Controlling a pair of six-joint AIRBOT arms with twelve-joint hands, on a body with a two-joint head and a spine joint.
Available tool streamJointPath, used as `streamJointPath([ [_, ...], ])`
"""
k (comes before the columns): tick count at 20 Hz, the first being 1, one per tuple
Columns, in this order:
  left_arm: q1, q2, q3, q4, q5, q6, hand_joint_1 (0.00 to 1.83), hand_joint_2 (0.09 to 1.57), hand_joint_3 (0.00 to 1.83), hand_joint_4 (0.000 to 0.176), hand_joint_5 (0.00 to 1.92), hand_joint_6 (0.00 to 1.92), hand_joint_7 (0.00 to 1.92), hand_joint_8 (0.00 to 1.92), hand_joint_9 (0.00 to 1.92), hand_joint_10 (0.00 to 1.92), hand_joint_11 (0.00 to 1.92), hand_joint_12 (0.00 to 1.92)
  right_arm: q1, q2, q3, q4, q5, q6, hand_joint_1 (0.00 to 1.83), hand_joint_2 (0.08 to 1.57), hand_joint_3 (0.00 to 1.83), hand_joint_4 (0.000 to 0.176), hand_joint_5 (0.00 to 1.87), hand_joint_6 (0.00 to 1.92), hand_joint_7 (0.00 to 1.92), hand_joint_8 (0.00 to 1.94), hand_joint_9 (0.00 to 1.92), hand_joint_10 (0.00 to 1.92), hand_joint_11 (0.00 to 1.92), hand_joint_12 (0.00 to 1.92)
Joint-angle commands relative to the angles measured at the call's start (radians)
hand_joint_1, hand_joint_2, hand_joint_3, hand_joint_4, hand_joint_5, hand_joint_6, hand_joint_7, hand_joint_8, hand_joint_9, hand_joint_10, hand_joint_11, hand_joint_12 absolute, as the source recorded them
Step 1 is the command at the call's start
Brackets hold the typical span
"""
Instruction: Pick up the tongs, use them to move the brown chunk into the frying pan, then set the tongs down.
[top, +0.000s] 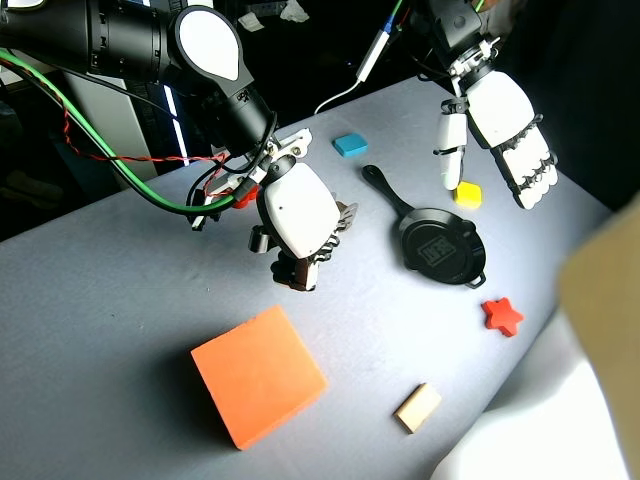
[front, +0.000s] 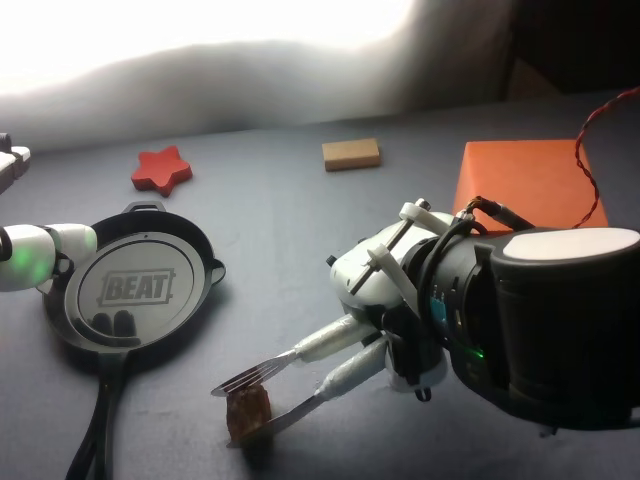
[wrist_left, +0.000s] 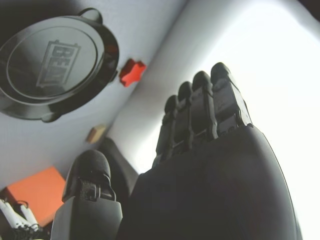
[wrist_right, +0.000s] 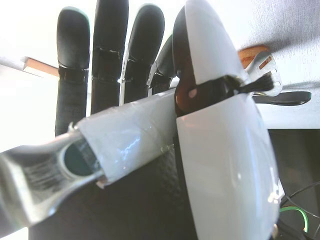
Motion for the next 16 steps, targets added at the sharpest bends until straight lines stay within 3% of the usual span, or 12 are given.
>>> streamJointPath([
  [1, -0.003, 0.004, 0.000, 0.054, -0.077, -0.001, 0.00, 1.22, 0.00, 0.000, 0.05, 0.01, 0.09, 0.01, 0.07, 0.01, 0.02, 0.05, 0.005, 0.006, -0.002, -0.062, 0.013, -0.004, 1.22, 1.13, 0.00, 0.000, 0.87, 1.19, 1.05, 0.88, 1.10, 0.58, 0.68, 1.39],
  [5, 0.000, 0.004, 0.000, 0.054, -0.077, 0.001, 0.00, 1.21, 0.00, 0.000, 0.05, 0.00, 0.09, 0.00, 0.07, 0.00, 0.00, 0.08, 0.006, 0.011, -0.001, -0.062, 0.013, -0.007, 1.23, 1.12, 0.00, 0.000, 0.88, 1.18, 1.08, 0.82, 1.14, 0.55, 0.73, 1.35],
  [16, 0.009, 0.004, 0.001, 0.054, -0.077, 0.001, 0.00, 1.22, 0.00, 0.000, 0.05, 0.00, 0.09, 0.00, 0.07, 0.00, 0.00, 0.09, 0.007, 0.011, -0.001, -0.061, 0.029, -0.040, 1.22, 1.13, 0.00, 0.000, 0.88, 1.18, 1.05, 0.86, 1.12, 0.53, 0.68, 1.38],
])
